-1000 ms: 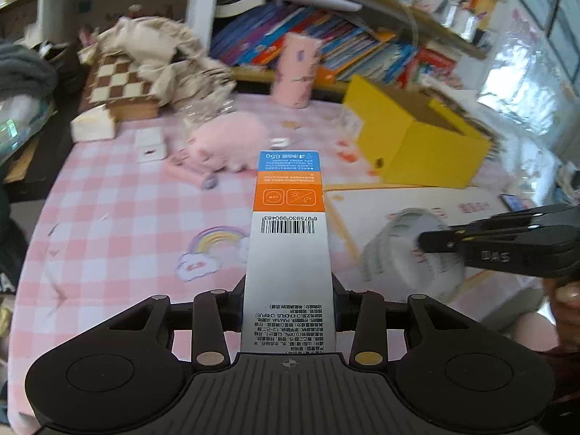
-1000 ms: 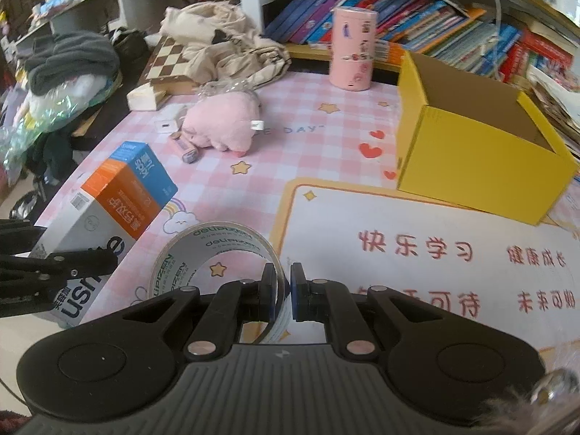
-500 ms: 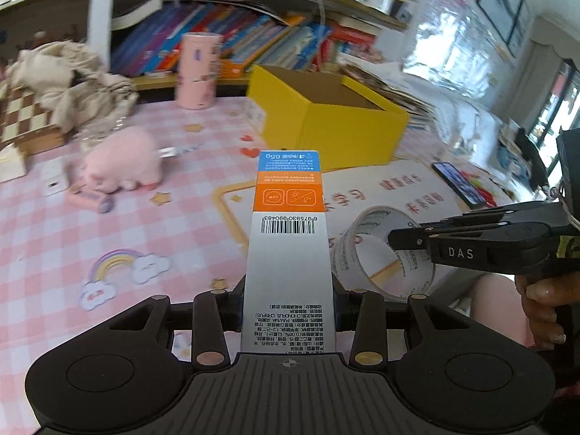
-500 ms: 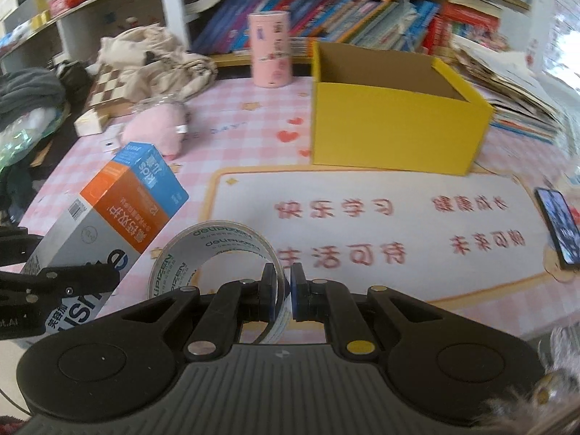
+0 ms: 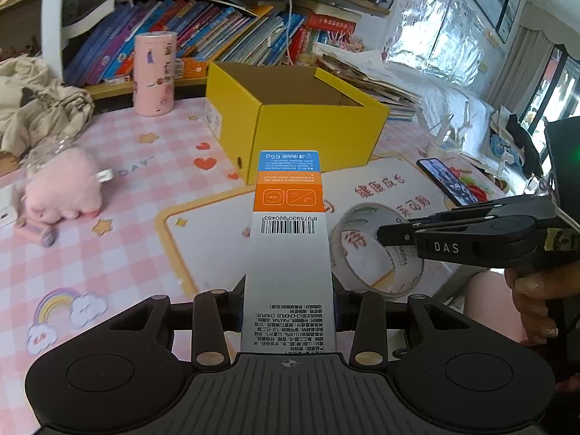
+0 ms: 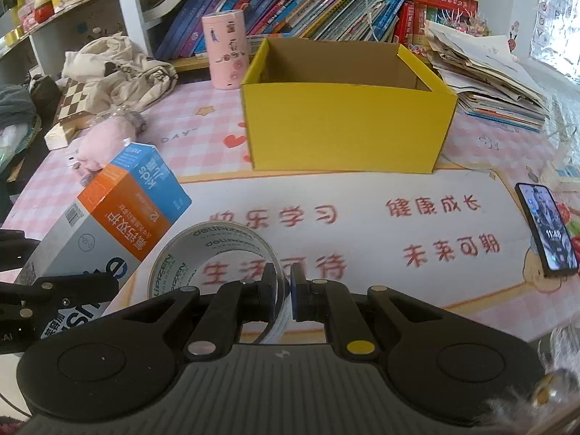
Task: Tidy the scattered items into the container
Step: 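Carry the usmile box and tape roll with both grippers toward the yellow box, then lower both items into the yellow box and open both grippers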
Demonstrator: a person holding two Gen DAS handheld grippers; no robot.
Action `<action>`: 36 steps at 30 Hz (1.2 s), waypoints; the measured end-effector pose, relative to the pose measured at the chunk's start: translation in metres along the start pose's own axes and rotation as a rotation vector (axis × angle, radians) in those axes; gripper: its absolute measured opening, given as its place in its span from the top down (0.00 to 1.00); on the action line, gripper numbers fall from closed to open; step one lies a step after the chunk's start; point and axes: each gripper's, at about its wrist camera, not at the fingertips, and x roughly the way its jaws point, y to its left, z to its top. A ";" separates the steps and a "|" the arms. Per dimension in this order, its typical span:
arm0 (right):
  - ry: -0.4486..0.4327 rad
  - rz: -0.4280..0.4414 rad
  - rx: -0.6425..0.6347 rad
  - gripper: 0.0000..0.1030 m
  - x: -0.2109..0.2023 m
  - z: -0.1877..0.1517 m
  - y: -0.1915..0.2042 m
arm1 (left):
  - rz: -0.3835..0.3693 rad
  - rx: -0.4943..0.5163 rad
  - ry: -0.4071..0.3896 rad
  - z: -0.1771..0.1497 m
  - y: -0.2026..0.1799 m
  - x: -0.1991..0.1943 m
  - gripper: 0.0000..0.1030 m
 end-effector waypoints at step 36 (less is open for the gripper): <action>-0.201 0.175 -0.118 0.93 0.041 0.161 -0.147 | 0.127 -0.048 -0.155 0.159 -0.059 0.084 0.63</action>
